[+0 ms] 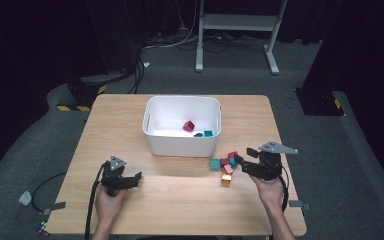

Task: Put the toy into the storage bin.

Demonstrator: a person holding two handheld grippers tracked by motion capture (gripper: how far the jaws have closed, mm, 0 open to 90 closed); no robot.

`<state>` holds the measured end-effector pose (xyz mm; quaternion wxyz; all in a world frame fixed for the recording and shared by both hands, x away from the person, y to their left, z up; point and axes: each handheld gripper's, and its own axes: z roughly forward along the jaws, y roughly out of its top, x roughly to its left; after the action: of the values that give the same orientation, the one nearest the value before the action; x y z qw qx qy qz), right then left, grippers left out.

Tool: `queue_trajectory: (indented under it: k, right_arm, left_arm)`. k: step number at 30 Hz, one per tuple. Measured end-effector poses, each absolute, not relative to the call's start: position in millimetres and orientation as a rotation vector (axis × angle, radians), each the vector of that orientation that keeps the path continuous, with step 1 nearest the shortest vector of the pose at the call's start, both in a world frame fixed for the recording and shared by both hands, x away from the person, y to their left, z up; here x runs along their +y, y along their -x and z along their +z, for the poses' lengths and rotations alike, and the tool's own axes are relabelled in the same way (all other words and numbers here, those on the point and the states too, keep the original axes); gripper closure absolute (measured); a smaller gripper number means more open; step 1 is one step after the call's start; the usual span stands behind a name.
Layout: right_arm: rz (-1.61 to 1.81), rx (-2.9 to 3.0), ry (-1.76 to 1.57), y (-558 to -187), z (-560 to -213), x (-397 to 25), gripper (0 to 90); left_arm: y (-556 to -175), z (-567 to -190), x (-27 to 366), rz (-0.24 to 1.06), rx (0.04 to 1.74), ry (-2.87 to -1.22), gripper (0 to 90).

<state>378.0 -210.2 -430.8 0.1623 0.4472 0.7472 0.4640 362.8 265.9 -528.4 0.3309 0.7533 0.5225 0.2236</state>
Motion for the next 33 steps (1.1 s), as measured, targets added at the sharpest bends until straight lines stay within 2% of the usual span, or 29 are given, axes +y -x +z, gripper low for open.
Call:
queue_trajectory:
  k: [15,33]
  right_arm:
    - [1.225,2.203,-1.250,-348.7,-482.5,-186.6,39.7]
    - [1.121,2.264,-1.273,-355.2,-513.3,-169.9,39.8]
  left_arm:
    - [-362.8,-528.4,265.9,0.585,1.366,-1.969,14.6]
    - [-362.8,-528.4,265.8,0.585,1.367,-1.969,14.5]
